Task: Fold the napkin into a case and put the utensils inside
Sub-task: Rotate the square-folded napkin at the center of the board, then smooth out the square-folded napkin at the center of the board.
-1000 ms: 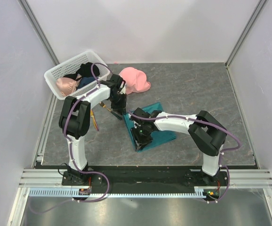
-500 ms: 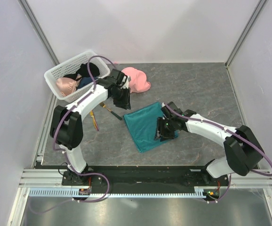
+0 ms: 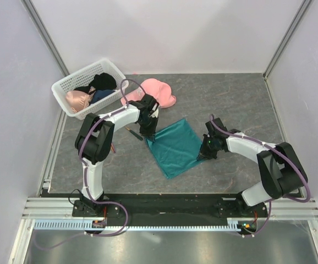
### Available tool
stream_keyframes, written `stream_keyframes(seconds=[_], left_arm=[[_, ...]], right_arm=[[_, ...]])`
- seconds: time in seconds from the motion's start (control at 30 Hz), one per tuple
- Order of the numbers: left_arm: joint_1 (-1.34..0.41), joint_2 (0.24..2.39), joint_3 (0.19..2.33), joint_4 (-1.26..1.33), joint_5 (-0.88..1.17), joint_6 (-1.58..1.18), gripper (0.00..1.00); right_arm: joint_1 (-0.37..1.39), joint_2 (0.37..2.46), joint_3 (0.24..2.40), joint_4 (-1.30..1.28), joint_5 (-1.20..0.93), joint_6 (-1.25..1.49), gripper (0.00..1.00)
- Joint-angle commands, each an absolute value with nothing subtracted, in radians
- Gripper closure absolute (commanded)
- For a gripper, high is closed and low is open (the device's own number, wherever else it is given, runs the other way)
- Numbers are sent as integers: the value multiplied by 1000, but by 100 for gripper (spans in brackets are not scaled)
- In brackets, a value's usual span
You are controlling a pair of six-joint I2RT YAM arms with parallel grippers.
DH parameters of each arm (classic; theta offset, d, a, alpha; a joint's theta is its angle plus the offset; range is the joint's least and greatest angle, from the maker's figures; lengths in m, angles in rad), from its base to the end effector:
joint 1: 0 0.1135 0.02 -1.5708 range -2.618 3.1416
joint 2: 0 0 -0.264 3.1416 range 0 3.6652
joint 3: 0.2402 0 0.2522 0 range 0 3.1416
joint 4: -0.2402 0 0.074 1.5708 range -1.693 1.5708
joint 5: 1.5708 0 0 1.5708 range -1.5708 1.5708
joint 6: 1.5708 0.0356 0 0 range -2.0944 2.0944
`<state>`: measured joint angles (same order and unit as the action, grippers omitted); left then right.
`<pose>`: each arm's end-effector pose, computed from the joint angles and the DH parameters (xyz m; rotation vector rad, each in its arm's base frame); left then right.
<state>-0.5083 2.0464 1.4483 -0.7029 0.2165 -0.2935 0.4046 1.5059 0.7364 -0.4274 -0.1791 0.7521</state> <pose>0.3510 -0.2043 0.1550 0.3588 2.9226 -0.4505 0.2369 0.1083 0.1481 0.4499 2.8463 0.5145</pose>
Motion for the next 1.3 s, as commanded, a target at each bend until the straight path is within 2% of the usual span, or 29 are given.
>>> stream_keyframes(seconds=[0.0, 0.2, 0.4, 0.43, 0.5, 0.53, 0.63, 0.7, 0.73, 0.8, 0.9, 0.93, 1.13, 1.27], left_arm=[[-554, 2011, 1367, -681, 199, -307, 93], [-649, 1875, 1226, -611, 349, -555, 92], [-758, 1744, 1155, -551, 367, -675, 87], [-753, 1730, 1155, -555, 364, -669, 83], [-752, 1707, 1172, -593, 351, -626, 81], [-752, 1691, 1186, -601, 345, -612, 80], [-746, 1680, 1187, -612, 347, -569, 83], [-732, 1678, 1172, -609, 365, -558, 86], [-718, 1678, 1164, -606, 365, -549, 88], [-703, 1677, 1149, -594, 361, -519, 89], [-666, 1698, 1128, -577, 400, -503, 90], [-646, 1704, 1118, -551, 422, -503, 91], [-603, 1710, 1046, -482, 483, -540, 93], [-583, 1712, 1017, -474, 492, -526, 93]], right_arm=[[310, 1528, 704, -448, -86, 626, 99], [272, 1656, 930, -523, 23, 486, 94], [275, 1787, 1141, -578, 2, 370, 87], [275, 1786, 1149, -592, -36, 362, 84], [282, 1743, 1141, -616, -89, 354, 79], [290, 1702, 1135, -623, -90, 357, 73], [346, 1648, 1123, -630, -139, 356, 63], [386, 1657, 1153, -632, -213, 391, 61], [396, 1683, 1158, -609, -321, 409, 60], [428, 1710, 1170, -530, -389, 500, 61], [469, 1776, 1202, -427, -480, 596, 67], [479, 1810, 1212, -402, -504, 618, 75], [503, 1951, 1304, -262, -592, 730, 92], [512, 2017, 1348, -203, -621, 773, 96]])
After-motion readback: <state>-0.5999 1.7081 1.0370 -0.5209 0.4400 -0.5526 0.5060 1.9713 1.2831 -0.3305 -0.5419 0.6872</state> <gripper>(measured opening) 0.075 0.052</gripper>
